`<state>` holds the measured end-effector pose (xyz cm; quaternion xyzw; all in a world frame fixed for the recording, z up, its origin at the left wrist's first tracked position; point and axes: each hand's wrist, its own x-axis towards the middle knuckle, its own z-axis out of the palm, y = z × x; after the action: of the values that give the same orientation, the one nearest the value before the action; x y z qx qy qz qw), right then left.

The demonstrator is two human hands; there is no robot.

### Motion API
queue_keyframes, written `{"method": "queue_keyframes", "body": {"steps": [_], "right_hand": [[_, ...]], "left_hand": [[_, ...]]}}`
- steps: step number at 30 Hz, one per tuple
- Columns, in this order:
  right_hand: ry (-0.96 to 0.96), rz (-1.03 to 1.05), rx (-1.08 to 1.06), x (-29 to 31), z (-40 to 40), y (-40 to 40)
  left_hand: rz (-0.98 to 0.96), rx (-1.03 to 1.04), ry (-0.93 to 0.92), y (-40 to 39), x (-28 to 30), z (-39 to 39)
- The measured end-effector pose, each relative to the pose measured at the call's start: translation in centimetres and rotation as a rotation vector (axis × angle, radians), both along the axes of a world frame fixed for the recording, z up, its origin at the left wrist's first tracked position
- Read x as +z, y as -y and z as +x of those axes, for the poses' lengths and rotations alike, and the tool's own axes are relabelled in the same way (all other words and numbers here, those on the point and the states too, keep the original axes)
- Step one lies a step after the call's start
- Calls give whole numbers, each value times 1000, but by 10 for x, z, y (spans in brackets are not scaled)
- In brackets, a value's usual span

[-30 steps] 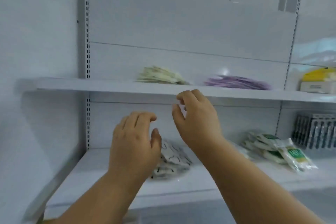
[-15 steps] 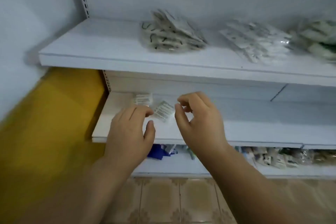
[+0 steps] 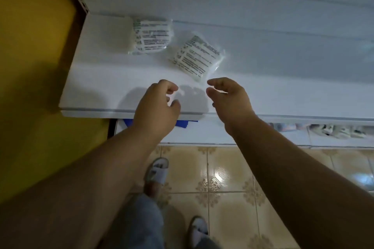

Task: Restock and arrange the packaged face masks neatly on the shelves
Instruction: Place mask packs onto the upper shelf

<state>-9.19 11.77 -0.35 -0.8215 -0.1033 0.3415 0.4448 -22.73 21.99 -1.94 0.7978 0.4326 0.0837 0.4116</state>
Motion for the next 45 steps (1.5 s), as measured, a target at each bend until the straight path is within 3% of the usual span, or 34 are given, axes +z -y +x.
{"method": "queue_keyframes", "body": {"steps": [3,7,10,14,17,20,23,26,29,31,34,36,39,45], "right_hand": [[-203,33,-164,-40,35,-28],[-352,210,-385,-59,71,-55],[-606,336,-515,-56,79,-66],[-678,332,-497,-47,72,-65],[-600,256,-396,-34,64,-51],[-437,141,-287,-9,52,-32],[-335,115,-190,22,29,0],[-180,235,-174,48,8,55],[48,222,-242,72,0,132],[31,197,-266,91,5,188],[-243,306,-394,132,16,271],[-251,444,-436,163,24,320],[3,434,-497,212,36,375],[431,403,-596,292,80,407]], "left_hand": [[-9,-89,-12,-28,-32,39],[189,-259,-3,-56,-59,79],[45,-272,-42,-62,-75,99],[44,-266,-81,-38,-74,105],[148,-215,-82,-26,-61,101],[75,-113,-43,-14,-39,96],[-181,39,97,12,-2,83],[-652,223,353,57,36,59],[-841,220,460,114,70,36],[-958,132,507,156,96,29],[-1085,-31,473,218,129,33],[-1095,-162,438,255,150,47],[-1033,-270,438,300,188,81],[-665,-332,536,343,256,159]]}}
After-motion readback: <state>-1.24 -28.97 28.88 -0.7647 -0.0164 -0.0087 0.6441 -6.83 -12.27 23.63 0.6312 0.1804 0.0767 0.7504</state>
